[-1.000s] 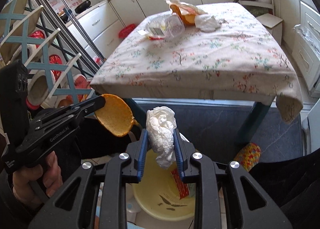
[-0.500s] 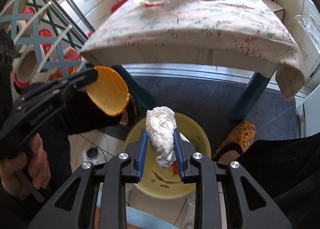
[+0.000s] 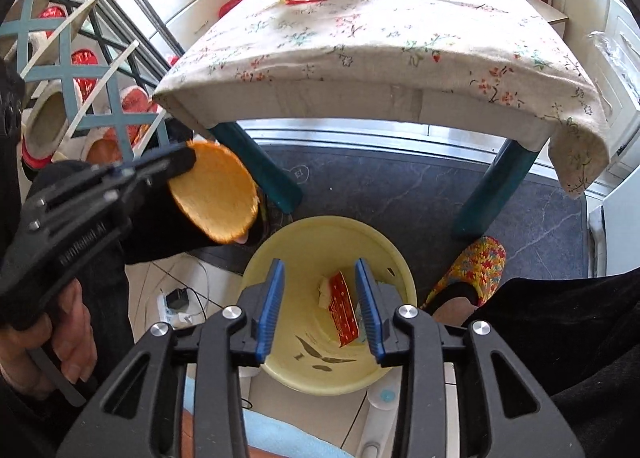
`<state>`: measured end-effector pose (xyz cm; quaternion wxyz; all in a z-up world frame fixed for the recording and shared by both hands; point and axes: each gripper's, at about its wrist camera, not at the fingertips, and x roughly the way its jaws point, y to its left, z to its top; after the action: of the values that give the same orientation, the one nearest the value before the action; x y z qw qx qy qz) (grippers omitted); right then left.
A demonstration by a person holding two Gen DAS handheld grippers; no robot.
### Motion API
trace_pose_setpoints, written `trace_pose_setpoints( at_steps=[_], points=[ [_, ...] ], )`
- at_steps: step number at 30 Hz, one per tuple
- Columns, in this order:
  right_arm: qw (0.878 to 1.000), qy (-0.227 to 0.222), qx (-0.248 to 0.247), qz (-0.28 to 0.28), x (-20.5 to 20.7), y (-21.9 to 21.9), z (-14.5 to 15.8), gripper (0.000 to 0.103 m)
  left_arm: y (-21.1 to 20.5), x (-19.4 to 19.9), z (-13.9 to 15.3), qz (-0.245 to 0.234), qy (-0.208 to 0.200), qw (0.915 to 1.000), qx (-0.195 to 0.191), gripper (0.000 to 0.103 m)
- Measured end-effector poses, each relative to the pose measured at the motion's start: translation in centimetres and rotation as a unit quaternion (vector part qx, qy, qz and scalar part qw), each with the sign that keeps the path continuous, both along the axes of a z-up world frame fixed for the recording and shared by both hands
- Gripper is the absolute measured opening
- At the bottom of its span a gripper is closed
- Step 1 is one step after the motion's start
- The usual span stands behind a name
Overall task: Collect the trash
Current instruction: 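Open the right gripper over the basin while the left gripper releases the bread crust, then raise both open grippers from the basin back toward the table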
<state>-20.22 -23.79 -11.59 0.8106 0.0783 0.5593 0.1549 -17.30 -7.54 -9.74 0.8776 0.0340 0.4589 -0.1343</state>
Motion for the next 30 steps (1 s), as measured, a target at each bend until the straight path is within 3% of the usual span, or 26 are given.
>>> trace_pose_setpoints(
  at_steps=[12, 19, 30],
  points=[
    [0.996, -0.05, 0.039, -0.061, 0.0, -2.2, 1.8, 0.039, -1.8, -0.7, -1.8, -0.033, 0.038, 0.9985, 0.018, 0.006],
    [0.995, -0.056, 0.045, -0.066, 0.1, -2.5, 2.2, 0.041, -2.0, -1.0, -1.8, -0.036, 0.037, 0.9984, 0.022, 0.02],
    [0.995, -0.06, 0.048, -0.066, -0.1, -2.6, 2.3, 0.042, -2.2, -1.1, -1.7, -0.038, 0.033, 0.9984, 0.025, 0.026]
  ],
)
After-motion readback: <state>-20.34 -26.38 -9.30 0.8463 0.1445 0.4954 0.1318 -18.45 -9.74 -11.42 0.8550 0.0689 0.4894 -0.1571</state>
